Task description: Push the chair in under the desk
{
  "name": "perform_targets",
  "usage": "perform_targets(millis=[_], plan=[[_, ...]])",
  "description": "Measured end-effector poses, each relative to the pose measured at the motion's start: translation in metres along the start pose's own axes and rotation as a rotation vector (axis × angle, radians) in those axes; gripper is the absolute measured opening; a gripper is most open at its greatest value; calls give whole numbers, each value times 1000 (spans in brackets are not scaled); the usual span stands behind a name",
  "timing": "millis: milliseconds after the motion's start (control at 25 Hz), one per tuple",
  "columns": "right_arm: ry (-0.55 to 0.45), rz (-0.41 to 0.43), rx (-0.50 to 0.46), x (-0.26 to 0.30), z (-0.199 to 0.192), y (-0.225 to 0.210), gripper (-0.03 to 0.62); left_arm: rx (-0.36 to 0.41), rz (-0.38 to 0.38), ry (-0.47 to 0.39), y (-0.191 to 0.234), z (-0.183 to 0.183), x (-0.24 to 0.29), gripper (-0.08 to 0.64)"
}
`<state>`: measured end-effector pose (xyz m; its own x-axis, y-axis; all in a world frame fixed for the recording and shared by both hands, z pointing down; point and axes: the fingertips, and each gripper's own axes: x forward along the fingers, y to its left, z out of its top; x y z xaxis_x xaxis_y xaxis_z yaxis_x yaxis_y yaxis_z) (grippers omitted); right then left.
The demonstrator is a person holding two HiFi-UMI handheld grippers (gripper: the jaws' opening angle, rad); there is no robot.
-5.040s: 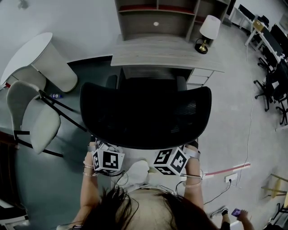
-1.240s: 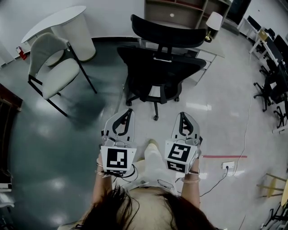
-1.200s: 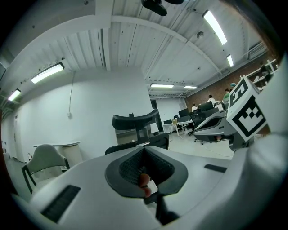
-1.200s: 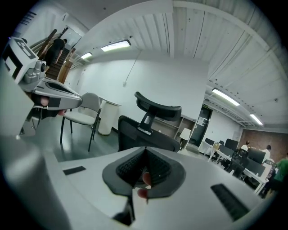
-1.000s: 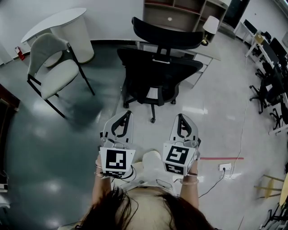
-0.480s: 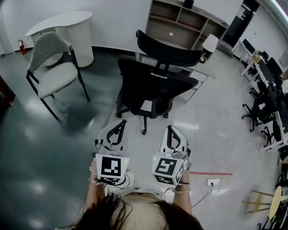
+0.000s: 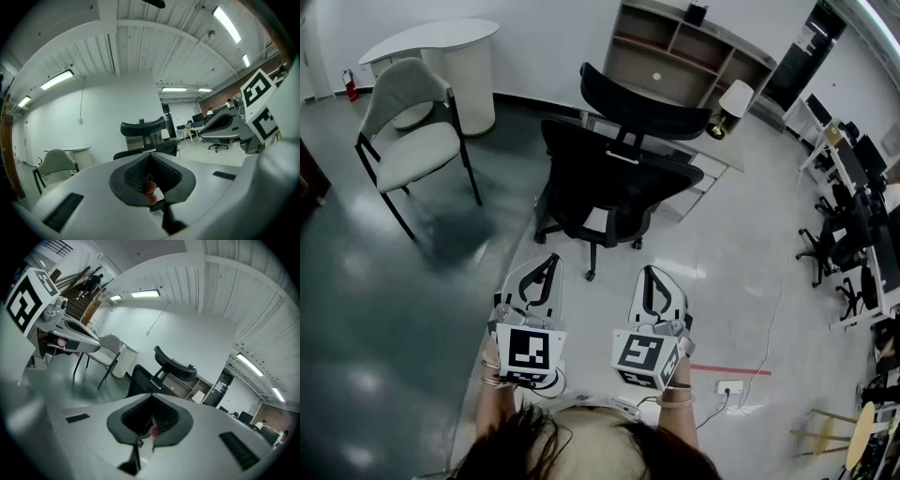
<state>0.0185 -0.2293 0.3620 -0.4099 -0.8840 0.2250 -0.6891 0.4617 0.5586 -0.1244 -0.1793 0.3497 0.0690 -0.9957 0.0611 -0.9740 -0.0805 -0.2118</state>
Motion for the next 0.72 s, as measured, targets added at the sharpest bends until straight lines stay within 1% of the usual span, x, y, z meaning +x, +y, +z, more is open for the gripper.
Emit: perform_targets(millis=[280, 520, 720], plan=[[-3, 14, -11, -11, -11, -3, 23, -22, 3, 12, -16, -2, -8, 12], [5, -3, -15, -16, -20, -14, 23, -3, -10, 19, -30, -1, -4, 12], [14, -21, -23, -18, -24, -21, 23, -5, -27, 15, -35, 0, 0, 12]])
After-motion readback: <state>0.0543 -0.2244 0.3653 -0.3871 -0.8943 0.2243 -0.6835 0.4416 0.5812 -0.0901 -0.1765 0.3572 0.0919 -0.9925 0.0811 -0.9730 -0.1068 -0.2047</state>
